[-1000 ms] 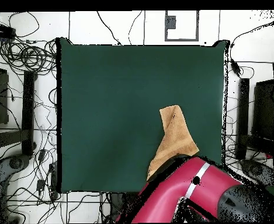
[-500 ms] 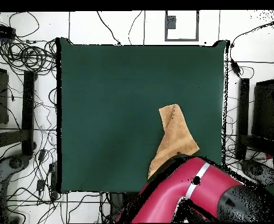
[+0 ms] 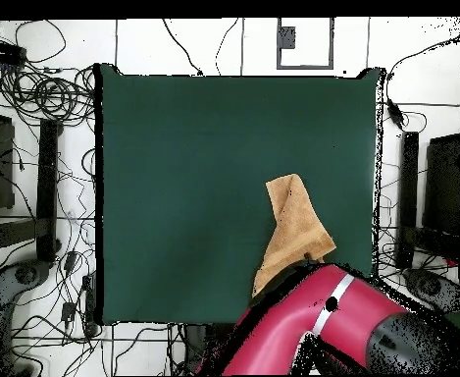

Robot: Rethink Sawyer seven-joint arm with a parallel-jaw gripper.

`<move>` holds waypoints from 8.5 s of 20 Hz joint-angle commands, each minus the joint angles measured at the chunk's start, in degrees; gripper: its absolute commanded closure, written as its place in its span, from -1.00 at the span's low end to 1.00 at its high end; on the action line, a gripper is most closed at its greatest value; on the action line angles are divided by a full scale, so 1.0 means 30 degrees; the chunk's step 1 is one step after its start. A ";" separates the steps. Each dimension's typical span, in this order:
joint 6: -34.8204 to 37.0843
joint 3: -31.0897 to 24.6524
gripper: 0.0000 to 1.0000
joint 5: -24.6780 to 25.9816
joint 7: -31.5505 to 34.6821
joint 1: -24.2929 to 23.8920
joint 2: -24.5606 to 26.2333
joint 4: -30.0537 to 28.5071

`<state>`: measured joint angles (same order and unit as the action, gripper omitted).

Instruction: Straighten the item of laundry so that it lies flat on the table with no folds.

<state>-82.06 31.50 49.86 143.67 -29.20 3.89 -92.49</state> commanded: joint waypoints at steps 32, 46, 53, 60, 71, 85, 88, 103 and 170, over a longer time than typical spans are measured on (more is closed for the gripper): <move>1.8390 -0.5671 1.00 0.5511 0.6439 0.5763 -0.5132 -0.2406; 1.9240 -0.8065 1.00 0.2713 0.2889 0.4724 -0.6865 -0.4394; 1.3370 -0.4585 1.00 -0.3657 -0.0366 0.7776 -0.5497 -0.4897; 1.2530 -0.4849 1.00 -0.3883 0.0933 0.7286 -0.5260 -0.4909; 1.1918 -0.4969 1.00 -0.5057 0.1717 0.6957 -0.5216 -0.5528; 2.4196 -1.0767 1.00 0.0028 0.2414 0.2476 -1.6449 -1.0760; 2.3917 -1.0652 1.00 -0.0398 0.1764 0.2346 -1.6369 -1.0910; 2.2789 -0.7762 1.00 -0.1880 0.1851 0.4345 -1.6579 -1.1305; 3.2827 -2.5688 1.00 0.2005 -1.1320 -1.4083 -1.9390 -0.9440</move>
<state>12.04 -38.20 51.95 124.16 -73.01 -58.02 -122.02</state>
